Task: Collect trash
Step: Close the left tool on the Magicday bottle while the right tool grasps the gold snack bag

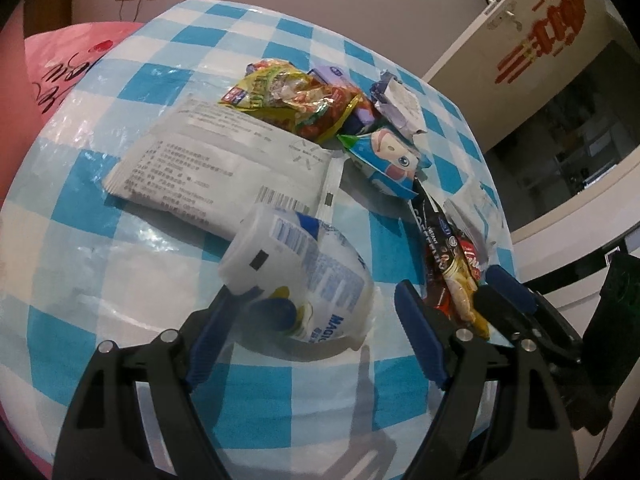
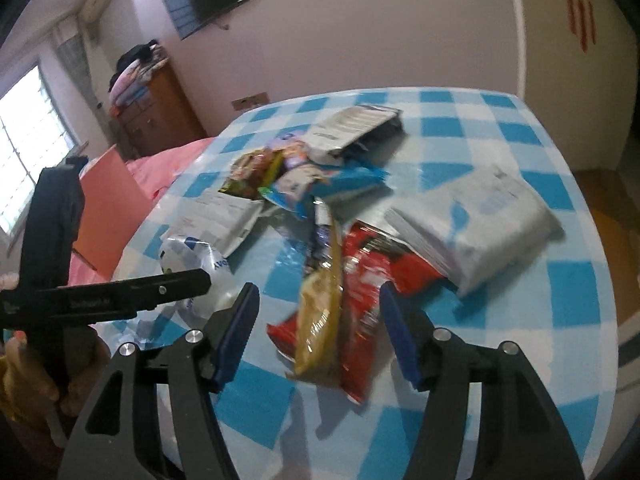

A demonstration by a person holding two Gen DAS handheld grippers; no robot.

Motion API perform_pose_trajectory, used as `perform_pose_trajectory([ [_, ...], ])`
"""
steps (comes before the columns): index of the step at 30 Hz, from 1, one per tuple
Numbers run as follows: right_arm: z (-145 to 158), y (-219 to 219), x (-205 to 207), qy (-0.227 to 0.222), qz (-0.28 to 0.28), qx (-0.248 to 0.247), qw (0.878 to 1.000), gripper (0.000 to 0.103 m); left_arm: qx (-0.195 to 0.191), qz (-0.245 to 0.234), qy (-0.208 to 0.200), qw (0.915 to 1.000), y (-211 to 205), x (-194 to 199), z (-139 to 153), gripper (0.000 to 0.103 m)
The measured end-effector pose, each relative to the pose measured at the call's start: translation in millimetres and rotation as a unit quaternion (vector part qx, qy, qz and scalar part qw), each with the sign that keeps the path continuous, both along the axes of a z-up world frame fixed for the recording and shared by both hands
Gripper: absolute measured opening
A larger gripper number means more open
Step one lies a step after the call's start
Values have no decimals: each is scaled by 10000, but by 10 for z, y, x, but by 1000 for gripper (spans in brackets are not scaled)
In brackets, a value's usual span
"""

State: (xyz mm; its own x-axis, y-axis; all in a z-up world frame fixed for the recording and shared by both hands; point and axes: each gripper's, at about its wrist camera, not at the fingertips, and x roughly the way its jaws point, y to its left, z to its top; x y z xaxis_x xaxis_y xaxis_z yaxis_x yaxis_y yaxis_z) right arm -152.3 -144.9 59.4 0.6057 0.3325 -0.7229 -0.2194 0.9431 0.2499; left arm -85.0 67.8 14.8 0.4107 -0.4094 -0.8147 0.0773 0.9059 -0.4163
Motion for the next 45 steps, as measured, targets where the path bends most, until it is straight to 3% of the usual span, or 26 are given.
perform_pose_trajectory([
  [3,-79,76,78,-11,83,-171,9998,62,-91,116,132,9998,28,19,-19,81],
  [9,-162,224,96,-164,285,-651,9973,50,-259,465,373,9979,91,104,-63,81],
  [13,-185,261,110,-249,290,-874,9954,45,-126,592,428,9972,91,156,-59,81],
  [17,-188,234,113,-274,210,-862,9957,33,52,672,509,9964,75,212,-51,80],
  [22,-187,185,90,-294,117,-743,9967,29,291,671,474,9962,48,248,-46,78],
  [30,-133,11,46,-153,-47,-111,9998,26,261,567,353,9974,116,184,-38,73],
  [31,-112,-10,30,-145,-64,-49,9999,26,236,557,337,9976,132,174,-28,66],
  [32,-96,-17,13,-142,-67,-18,9999,26,246,559,265,9978,152,157,2,49],
  [38,-38,-57,-39,-130,-139,10,9998,26,61,390,432,9983,232,148,-62,50],
  [45,23,7,-77,-196,-73,-99,9997,26,209,9,172,9996,147,48,-59,52],
])
